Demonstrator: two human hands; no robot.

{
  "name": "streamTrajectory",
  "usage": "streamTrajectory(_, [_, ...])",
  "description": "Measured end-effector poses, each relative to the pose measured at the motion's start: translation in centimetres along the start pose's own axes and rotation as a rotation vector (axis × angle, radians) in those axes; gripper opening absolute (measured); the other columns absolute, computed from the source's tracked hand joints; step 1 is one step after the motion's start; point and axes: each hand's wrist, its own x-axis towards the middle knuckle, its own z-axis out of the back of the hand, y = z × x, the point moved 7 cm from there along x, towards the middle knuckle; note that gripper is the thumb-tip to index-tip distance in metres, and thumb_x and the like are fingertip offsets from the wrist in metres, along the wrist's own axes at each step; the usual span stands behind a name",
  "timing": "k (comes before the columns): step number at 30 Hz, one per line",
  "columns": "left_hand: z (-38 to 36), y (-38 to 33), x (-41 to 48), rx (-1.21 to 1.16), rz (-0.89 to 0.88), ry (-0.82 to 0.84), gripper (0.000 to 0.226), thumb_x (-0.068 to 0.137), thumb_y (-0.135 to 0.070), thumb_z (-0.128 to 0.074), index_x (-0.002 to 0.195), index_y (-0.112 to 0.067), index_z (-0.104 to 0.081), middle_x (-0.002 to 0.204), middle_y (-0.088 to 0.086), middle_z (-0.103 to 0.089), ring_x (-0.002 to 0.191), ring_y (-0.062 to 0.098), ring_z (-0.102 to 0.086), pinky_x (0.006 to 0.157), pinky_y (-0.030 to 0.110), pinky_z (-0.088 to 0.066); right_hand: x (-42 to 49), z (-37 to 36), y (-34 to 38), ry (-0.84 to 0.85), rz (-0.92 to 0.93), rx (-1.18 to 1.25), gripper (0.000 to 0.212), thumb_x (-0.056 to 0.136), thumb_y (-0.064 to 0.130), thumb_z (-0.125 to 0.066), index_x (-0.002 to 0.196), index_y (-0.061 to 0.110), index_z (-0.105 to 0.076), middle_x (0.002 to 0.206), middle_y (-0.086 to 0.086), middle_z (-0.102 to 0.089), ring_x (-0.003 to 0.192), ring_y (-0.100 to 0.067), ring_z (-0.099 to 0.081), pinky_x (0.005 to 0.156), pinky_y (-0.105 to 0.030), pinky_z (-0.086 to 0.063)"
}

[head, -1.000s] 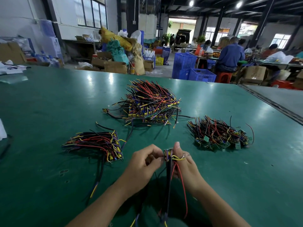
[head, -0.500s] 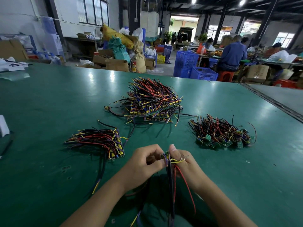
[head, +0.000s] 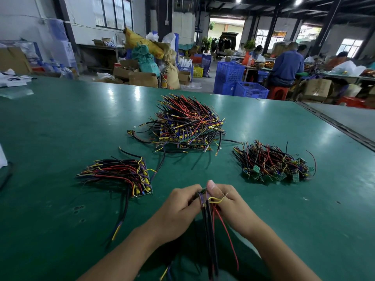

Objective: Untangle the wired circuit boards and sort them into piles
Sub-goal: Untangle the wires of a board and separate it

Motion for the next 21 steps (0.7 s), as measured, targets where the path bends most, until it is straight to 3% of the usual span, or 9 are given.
streamTrajectory(2, [-0.3, 0.3, 0.0, -0.08, 0.006, 0.018, 0.062, 0.091, -0.061, -0.047, 0.09, 0.001, -0.054, 0.066, 0.01, -0.043, 0.062, 0.013, -0.038, 0.054, 0.04, -0.033, 0.0, 0.0, 0.2, -0.007, -0.001, 0.015, 0.049, 0.095, 0.052, -0.041, 0.057, 0.022, -0.048, 0.056, 0.003, -0.034, 0.051, -0.011, -0.027, 0.051, -0.022, -0.026])
streamTrajectory(4, [-0.5, 0.5, -0.1, -0.217, 0.021, 0.028, 0.054, 0.089, -0.063, -0.051, 0.083, -0.009, -0.052, 0.066, 0.009, -0.034, 0.057, 0.015, -0.031, 0.052, 0.032, -0.027, 0.0, 0.0, 0.2, -0.014, -0.013, 0.047, 0.048, 0.095, 0.048, -0.039, 0.054, 0.026, -0.046, 0.053, 0.01, -0.031, 0.047, -0.007, -0.025, 0.047, -0.018, -0.025])
streamTrajectory(7, [-1.0, 0.9, -0.1, -0.369, 0.068, 0.065, 0.036, 0.087, -0.059, -0.057, 0.079, -0.025, -0.053, 0.069, 0.011, -0.029, 0.06, 0.031, -0.024, 0.057, 0.043, -0.022, -0.2, -0.4, 0.1, 0.022, -0.033, 0.114, 0.051, 0.095, 0.049, -0.037, 0.054, 0.025, -0.056, 0.055, 0.005, -0.028, 0.049, -0.01, -0.022, 0.048, -0.021, -0.021])
streamTrajectory(9, [-1.1, 1.1, -0.2, -0.373, 0.083, 0.082, 0.035, 0.087, -0.061, -0.057, 0.08, -0.026, -0.053, 0.07, 0.008, -0.029, 0.06, 0.028, -0.023, 0.056, 0.041, -0.02, -0.5, -0.6, 0.1, 0.045, -0.056, 0.157, 0.054, 0.092, 0.054, -0.041, 0.058, 0.015, -0.056, 0.056, 0.001, -0.026, 0.051, -0.012, -0.019, 0.048, -0.024, -0.019])
streamTrajectory(11, [-1.0, 1.2, -0.4, -0.353, 0.088, 0.097, 0.041, 0.088, -0.063, -0.055, 0.081, -0.022, -0.051, 0.07, 0.008, -0.029, 0.061, 0.023, -0.021, 0.055, 0.037, -0.017, -0.6, -0.7, -0.3, 0.049, -0.092, 0.213, 0.071, 0.085, 0.06, -0.049, 0.071, -0.009, -0.045, 0.055, 0.002, -0.025, 0.049, -0.012, -0.018, 0.046, -0.021, -0.019])
streamTrajectory(15, [-0.7, 1.2, -0.6, -0.379, 0.113, 0.105, 0.049, 0.085, -0.064, -0.057, 0.084, -0.015, -0.051, 0.075, 0.01, -0.031, 0.068, 0.033, -0.02, 0.061, 0.044, -0.013, -0.7, -1.1, -0.7, 0.055, -0.123, 0.287, 0.082, 0.079, 0.064, -0.055, 0.072, -0.016, -0.037, 0.052, 0.003, -0.027, 0.048, -0.012, -0.018, 0.044, -0.019, -0.02])
streamTrajectory(17, [-0.8, 0.8, -0.7, -0.384, 0.116, 0.12, 0.049, 0.085, -0.063, -0.058, 0.086, -0.014, -0.052, 0.077, 0.01, -0.033, 0.069, 0.034, -0.021, 0.065, 0.047, -0.012, -0.7, -1.3, -0.7, 0.038, -0.137, 0.283, 0.085, 0.08, 0.065, -0.059, 0.073, -0.017, -0.039, 0.055, -0.007, -0.027, 0.052, -0.017, -0.017, 0.048, -0.022, -0.018])
streamTrajectory(19, [-0.8, 0.4, -0.7, -0.378, 0.11, 0.118, 0.054, 0.087, -0.06, -0.058, 0.087, -0.006, -0.049, 0.079, 0.009, -0.036, 0.07, 0.03, -0.023, 0.066, 0.044, -0.014, -0.7, -1.2, -0.5, 0.016, -0.148, 0.269, 0.077, 0.077, 0.066, -0.06, 0.071, -0.01, -0.047, 0.065, -0.013, -0.031, 0.059, -0.022, -0.02, 0.056, -0.031, -0.016])
streamTrajectory(21, [-0.4, -0.1, -0.4, -0.254, 0.064, 0.091, 0.051, 0.089, -0.057, -0.054, 0.083, -0.007, -0.047, 0.073, 0.006, -0.037, 0.066, 0.021, -0.029, 0.061, 0.038, -0.023, -0.8, -0.8, 0.1, 0.005, -0.119, 0.186, 0.054, 0.078, 0.067, -0.056, 0.06, 0.017, -0.059, 0.061, -0.012, -0.036, 0.055, -0.017, -0.027, 0.054, -0.03, -0.019])
